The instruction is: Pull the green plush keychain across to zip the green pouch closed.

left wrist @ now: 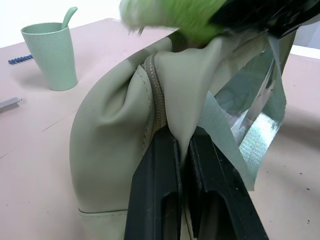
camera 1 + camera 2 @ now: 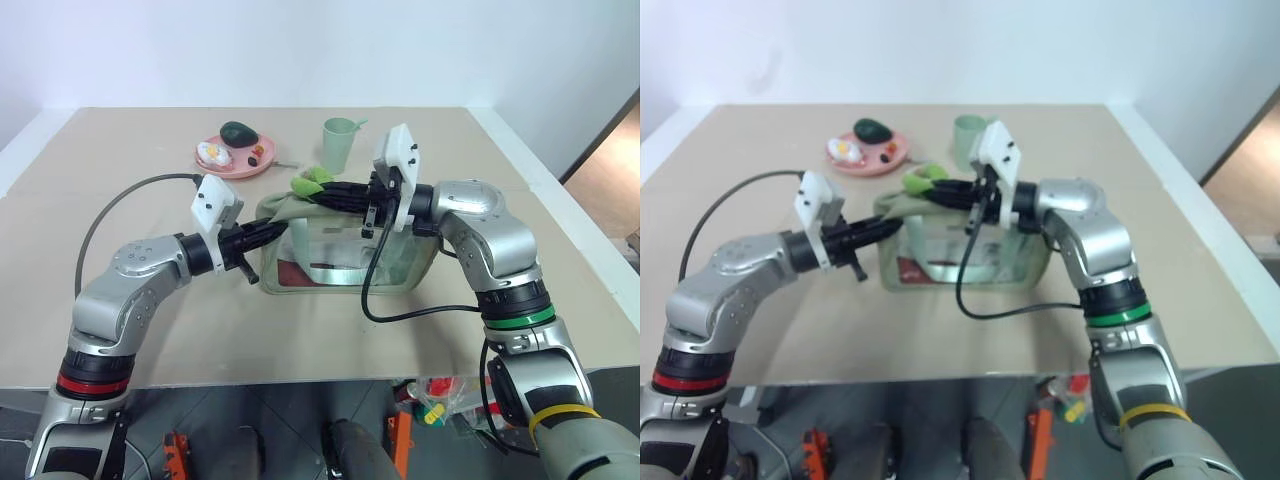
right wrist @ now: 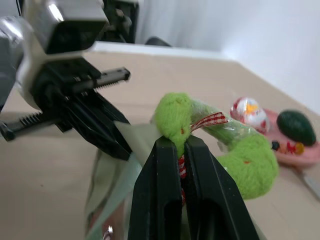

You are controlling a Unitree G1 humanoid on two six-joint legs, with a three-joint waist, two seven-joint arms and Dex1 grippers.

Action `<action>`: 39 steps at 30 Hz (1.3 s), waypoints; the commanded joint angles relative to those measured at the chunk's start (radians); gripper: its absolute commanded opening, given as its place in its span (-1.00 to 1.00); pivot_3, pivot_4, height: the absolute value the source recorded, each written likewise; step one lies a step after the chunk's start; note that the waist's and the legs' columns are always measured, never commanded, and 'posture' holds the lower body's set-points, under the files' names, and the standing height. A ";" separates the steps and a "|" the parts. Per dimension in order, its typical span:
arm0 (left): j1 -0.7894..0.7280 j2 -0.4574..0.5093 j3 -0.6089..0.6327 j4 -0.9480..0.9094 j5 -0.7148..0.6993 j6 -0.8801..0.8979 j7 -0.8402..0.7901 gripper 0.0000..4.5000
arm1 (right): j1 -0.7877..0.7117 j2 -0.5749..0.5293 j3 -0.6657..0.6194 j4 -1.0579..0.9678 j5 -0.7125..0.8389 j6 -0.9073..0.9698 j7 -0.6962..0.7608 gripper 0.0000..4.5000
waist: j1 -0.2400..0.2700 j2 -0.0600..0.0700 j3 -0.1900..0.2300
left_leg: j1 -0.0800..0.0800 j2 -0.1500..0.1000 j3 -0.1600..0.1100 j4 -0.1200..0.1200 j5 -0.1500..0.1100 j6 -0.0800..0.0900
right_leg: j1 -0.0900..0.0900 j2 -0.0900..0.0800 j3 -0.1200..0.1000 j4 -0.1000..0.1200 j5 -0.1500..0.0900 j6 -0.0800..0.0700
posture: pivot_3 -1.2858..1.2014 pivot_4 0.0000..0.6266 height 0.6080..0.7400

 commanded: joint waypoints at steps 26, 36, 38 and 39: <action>-0.017 -0.051 -0.031 -0.068 0.055 0.050 0.194 -1.00 | 0.482 -0.318 -0.165 -0.151 -0.268 -0.055 -0.312 -0.97 | -0.007 0.000 0.000 | 0.007 -0.001 0.005 -0.001 0.000 0.000 | 0.003 0.001 0.006 0.001 -0.002 -0.003 | 0.03 -0.52 1.00; -0.028 -0.059 -0.019 -0.058 0.059 0.059 0.200 -1.00 | 0.451 -0.233 -0.142 -0.022 -0.322 -0.144 -0.381 -0.97 | -0.006 0.000 0.000 | 0.007 -0.001 0.006 0.000 0.001 -0.001 | 0.003 0.001 0.008 0.001 -0.001 -0.002 | 0.03 -0.52 1.00; -0.019 -0.040 -0.014 -0.055 0.057 0.050 0.177 -1.00 | 0.429 -0.209 -0.211 -0.022 -0.211 -0.083 -0.348 -0.85 | -0.006 0.000 0.000 | 0.007 -0.001 0.006 0.000 0.001 0.000 | 0.003 0.001 0.008 0.001 -0.001 -0.002 | 0.03 -0.52 1.00; -0.012 -0.032 -0.006 -0.055 0.050 0.046 0.164 -1.00 | 0.422 -0.202 -0.245 -0.031 -0.155 -0.047 -0.330 -0.69 | -0.006 0.000 0.000 | 0.007 -0.001 0.006 0.000 0.001 -0.001 | 0.003 0.001 0.008 0.001 -0.001 -0.001 | 0.03 -0.52 1.00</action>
